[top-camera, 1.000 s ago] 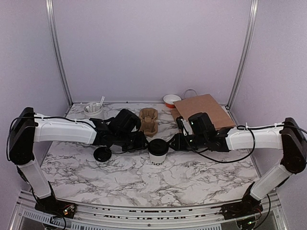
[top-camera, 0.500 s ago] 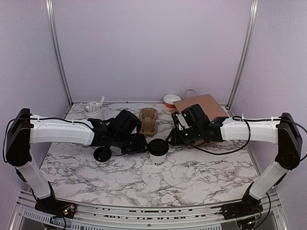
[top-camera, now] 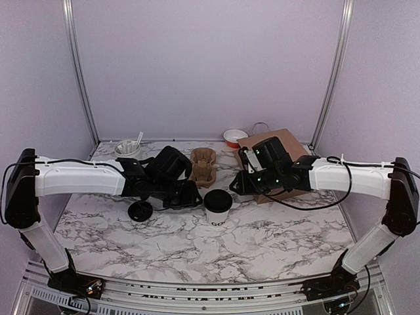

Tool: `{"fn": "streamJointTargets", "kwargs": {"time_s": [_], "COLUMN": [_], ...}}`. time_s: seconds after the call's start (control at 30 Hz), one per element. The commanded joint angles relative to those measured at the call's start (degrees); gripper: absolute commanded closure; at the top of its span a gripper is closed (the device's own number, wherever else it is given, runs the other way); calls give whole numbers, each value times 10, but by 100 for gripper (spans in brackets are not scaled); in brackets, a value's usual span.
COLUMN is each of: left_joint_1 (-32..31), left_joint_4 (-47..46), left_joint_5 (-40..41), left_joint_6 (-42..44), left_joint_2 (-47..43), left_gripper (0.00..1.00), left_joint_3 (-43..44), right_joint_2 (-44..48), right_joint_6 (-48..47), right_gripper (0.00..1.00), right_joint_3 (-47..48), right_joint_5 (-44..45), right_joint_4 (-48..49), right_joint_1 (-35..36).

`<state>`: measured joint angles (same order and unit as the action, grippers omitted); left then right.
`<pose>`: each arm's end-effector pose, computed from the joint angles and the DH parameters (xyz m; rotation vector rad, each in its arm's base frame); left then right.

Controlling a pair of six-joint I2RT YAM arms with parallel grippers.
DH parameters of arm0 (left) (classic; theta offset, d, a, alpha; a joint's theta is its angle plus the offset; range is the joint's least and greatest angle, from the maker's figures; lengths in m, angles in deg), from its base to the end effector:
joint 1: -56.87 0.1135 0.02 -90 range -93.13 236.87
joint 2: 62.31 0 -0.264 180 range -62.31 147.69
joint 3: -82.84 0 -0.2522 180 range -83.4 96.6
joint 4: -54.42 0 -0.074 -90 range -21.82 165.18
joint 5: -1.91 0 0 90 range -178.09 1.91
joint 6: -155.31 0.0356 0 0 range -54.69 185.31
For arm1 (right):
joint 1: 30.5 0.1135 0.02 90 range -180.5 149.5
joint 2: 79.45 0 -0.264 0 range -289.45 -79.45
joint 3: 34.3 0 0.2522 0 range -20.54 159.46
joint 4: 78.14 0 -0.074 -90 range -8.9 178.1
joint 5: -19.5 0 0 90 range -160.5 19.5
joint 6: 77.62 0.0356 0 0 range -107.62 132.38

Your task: Pack the takeout coffee

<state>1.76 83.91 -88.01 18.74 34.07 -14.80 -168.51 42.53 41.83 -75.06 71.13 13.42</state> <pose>0.2137 -0.3063 0.2393 0.1855 2.4951 -0.8322 0.2434 0.2384 0.2454 -0.3349 2.4258 0.7090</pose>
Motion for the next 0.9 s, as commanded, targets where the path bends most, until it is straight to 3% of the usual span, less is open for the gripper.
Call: {"fn": "streamJointTargets", "kwargs": {"time_s": [0.0, 0.33, 0.87], "left_joint_1": [12, 37, 40], "left_joint_4": [20, 20, 19], "left_joint_5": [5, -7, -26], "left_joint_6": [18, 44, 46], "left_joint_2": [-11, 42, 82], "left_gripper": [67, 67, 67], "left_joint_3": [30, 80, 100], "right_joint_2": [41, 88, 60], "right_joint_6": [18, 87, 109], "right_gripper": [74, 76, 77], "right_joint_3": [-28, -126, -125], "right_joint_5": [-12, -73, -82], "right_joint_4": [10, 75, 115], "right_joint_1": [1, 6, 10]}}
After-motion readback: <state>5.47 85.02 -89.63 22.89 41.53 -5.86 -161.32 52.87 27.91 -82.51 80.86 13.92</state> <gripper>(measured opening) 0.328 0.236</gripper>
